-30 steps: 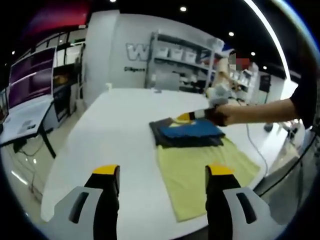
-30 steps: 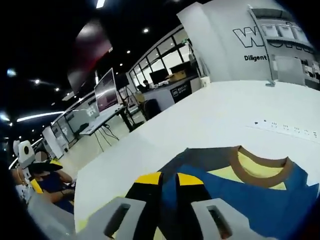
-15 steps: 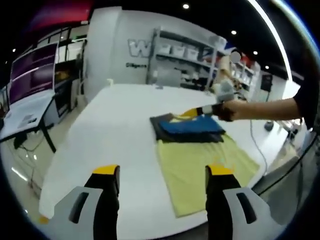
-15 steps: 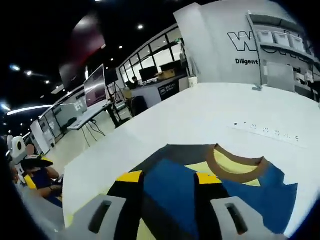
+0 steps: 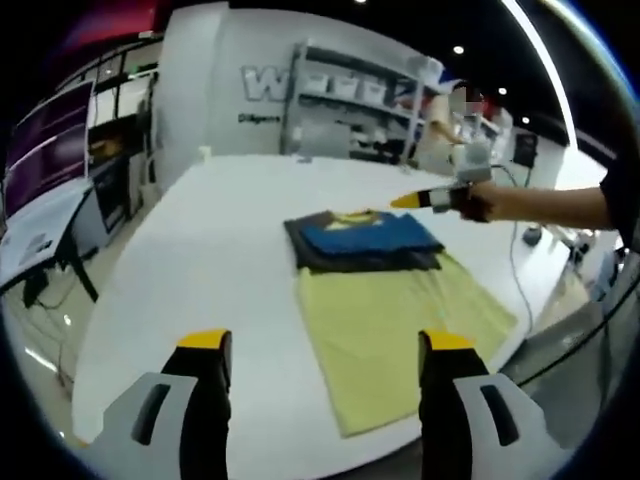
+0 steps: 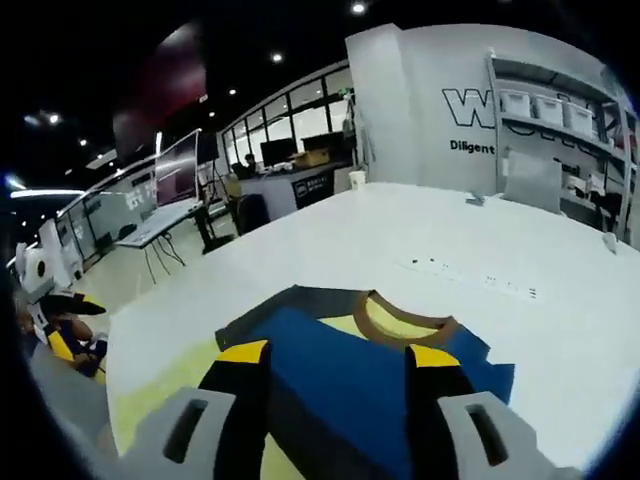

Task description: Fold the garment on the visible template until the final outline fits inside the template.

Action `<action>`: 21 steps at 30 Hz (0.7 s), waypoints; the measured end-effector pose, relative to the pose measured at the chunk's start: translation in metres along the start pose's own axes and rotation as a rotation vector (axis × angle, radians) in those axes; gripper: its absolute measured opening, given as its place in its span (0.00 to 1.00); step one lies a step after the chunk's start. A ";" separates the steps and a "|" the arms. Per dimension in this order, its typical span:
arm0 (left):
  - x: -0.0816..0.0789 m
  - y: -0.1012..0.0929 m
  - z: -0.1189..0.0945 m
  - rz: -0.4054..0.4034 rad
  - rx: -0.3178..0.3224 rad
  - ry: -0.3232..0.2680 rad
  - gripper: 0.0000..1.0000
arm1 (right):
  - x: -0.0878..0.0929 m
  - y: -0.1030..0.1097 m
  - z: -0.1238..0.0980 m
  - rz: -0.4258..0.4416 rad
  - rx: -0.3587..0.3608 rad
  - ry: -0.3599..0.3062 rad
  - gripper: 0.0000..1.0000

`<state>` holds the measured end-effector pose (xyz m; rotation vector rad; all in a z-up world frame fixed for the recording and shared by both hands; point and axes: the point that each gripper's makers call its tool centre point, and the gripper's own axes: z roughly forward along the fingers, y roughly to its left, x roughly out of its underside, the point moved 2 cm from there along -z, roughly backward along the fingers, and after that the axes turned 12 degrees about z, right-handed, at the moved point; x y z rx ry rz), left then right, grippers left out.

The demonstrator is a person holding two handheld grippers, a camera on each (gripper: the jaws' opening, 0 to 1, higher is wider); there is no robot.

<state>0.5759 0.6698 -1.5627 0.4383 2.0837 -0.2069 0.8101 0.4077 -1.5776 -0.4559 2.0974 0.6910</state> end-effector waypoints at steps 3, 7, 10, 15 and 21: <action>0.005 0.001 0.004 0.013 0.008 0.015 0.69 | 0.010 -0.013 -0.021 -0.007 0.031 0.011 0.50; 0.002 0.000 0.004 0.045 0.002 0.010 0.67 | 0.024 -0.024 -0.045 -0.056 0.071 0.047 0.49; 0.002 -0.003 0.007 0.050 0.026 0.012 0.67 | 0.033 -0.029 -0.065 -0.048 0.090 0.051 0.49; 0.009 -0.005 0.012 0.086 0.056 0.040 0.67 | 0.042 -0.032 -0.085 -0.042 0.128 0.037 0.48; 0.014 -0.012 0.015 0.122 0.089 0.078 0.68 | 0.077 -0.033 -0.119 -0.062 0.179 0.093 0.48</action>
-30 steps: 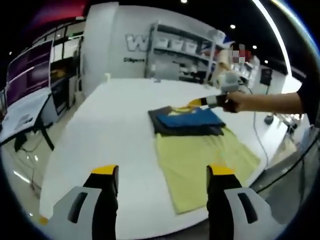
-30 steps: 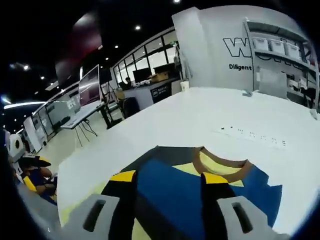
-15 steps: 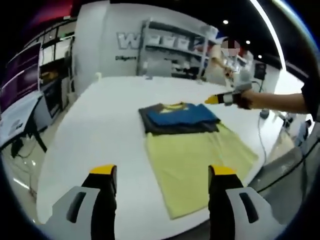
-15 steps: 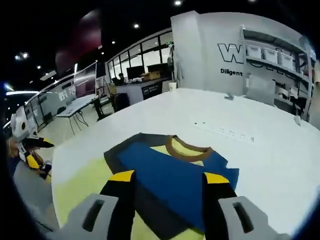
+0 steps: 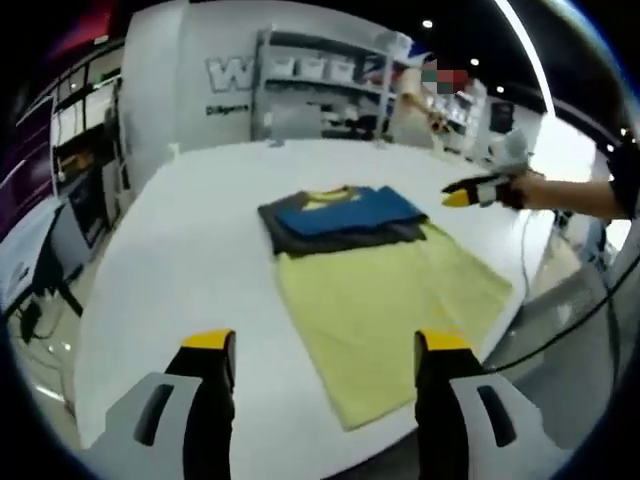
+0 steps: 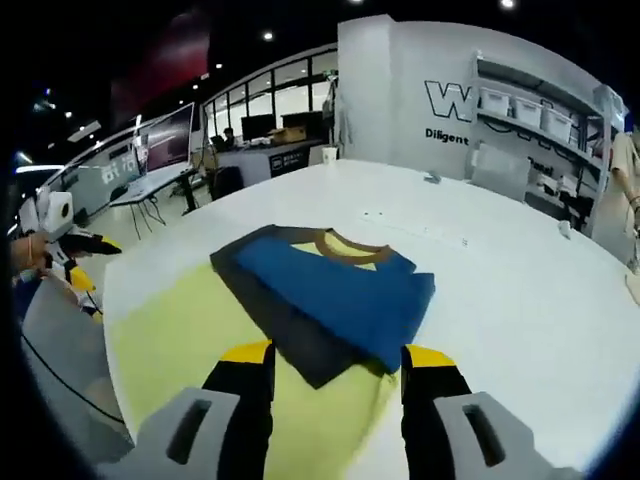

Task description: Fold the garment on the visible template until the final outline fits inside the template.

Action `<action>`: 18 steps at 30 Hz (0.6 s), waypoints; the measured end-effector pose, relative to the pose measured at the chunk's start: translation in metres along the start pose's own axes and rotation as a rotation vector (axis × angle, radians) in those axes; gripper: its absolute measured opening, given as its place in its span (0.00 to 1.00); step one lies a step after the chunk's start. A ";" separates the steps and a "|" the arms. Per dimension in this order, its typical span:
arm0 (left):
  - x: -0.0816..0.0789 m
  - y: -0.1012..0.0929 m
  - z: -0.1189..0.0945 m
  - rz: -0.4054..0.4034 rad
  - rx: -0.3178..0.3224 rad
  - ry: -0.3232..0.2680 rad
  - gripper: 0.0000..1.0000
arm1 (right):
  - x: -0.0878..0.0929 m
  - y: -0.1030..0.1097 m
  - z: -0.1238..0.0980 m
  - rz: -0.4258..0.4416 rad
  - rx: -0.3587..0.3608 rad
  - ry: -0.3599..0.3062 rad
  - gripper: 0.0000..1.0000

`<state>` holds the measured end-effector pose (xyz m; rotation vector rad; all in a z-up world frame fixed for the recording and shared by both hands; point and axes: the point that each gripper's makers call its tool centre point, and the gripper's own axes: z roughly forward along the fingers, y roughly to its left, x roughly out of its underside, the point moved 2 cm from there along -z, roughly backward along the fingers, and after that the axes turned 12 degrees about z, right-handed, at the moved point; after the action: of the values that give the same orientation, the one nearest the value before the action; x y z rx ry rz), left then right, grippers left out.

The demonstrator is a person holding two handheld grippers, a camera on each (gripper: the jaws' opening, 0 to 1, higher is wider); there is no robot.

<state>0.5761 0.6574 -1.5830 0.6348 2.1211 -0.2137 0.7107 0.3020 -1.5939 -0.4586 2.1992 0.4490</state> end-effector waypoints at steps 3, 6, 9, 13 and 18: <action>0.007 0.000 0.001 0.006 0.002 0.016 0.68 | 0.016 -0.006 -0.016 0.022 0.026 0.017 0.48; 0.015 0.000 0.003 -0.009 0.009 0.037 0.66 | 0.032 -0.014 -0.026 0.028 0.046 0.044 0.47; 0.022 -0.004 0.005 -0.024 0.022 0.065 0.57 | 0.043 -0.015 -0.035 0.043 0.055 0.068 0.47; 0.033 -0.007 0.006 -0.011 0.047 0.117 0.55 | 0.063 -0.010 -0.051 0.085 0.072 0.095 0.42; 0.045 -0.011 0.009 0.055 0.078 0.185 0.44 | 0.090 -0.002 -0.060 0.106 0.052 0.148 0.36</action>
<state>0.5550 0.6610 -1.6255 0.7836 2.2783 -0.2151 0.6193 0.2578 -1.6291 -0.3580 2.3805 0.4256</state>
